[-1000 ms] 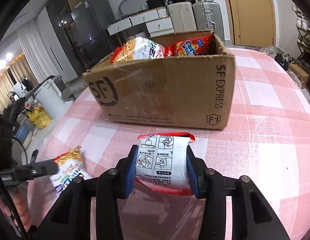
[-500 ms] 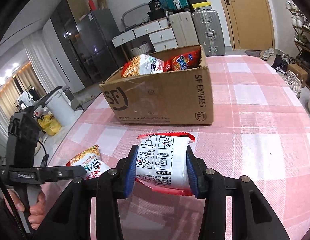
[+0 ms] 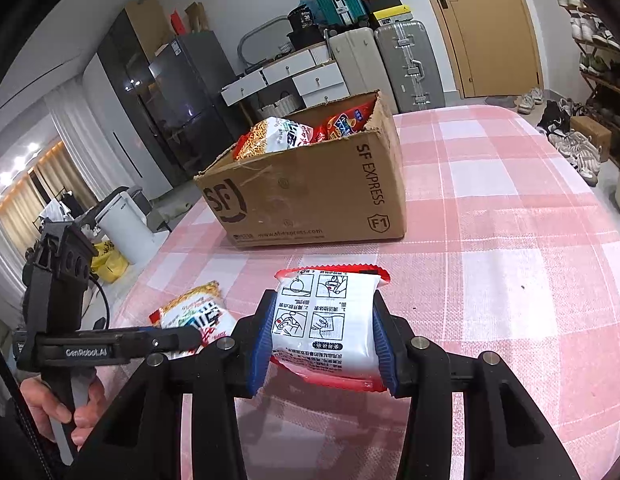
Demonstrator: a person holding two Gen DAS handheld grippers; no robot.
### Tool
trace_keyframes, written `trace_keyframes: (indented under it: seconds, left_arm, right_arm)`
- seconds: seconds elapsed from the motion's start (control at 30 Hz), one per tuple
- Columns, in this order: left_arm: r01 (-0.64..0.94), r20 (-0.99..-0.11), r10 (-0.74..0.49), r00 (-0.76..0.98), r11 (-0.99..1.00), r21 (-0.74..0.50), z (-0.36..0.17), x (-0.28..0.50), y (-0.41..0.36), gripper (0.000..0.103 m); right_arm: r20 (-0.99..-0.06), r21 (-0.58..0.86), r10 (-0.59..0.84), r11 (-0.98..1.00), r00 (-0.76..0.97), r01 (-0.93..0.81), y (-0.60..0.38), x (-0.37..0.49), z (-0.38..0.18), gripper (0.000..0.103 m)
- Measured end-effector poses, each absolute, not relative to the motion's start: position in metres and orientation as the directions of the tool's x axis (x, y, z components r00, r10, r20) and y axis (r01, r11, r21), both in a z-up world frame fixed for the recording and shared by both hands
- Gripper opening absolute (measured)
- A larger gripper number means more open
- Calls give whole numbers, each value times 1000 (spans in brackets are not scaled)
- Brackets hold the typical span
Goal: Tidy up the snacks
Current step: 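Lift both held packs and carry them over the cardboard box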
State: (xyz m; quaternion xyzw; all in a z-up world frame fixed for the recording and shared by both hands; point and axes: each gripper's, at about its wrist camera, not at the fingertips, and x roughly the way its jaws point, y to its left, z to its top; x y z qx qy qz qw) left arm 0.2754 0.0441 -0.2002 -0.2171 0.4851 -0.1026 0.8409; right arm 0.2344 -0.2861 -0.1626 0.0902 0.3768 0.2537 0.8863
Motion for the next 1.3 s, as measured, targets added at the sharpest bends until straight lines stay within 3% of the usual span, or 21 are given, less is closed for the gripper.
trace_keyframes:
  seconds: [0.5, 0.93, 1.3]
  left_arm:
    - [-16, -714, -356, 603, 889, -457, -149, 260, 69, 46]
    - [45, -665, -315, 677, 920, -390, -73, 274, 86, 46]
    - [79, -655, -336, 677, 918, -389, -39, 326, 82, 47]
  right_arm:
    - [-594, 341, 526, 850, 608, -402, -286, 224, -141, 44]
    - [-526, 292, 570, 818, 631, -495, -274, 225, -69, 44]
    - [-524, 256, 571, 813, 632, -523, -264, 264, -24, 44]
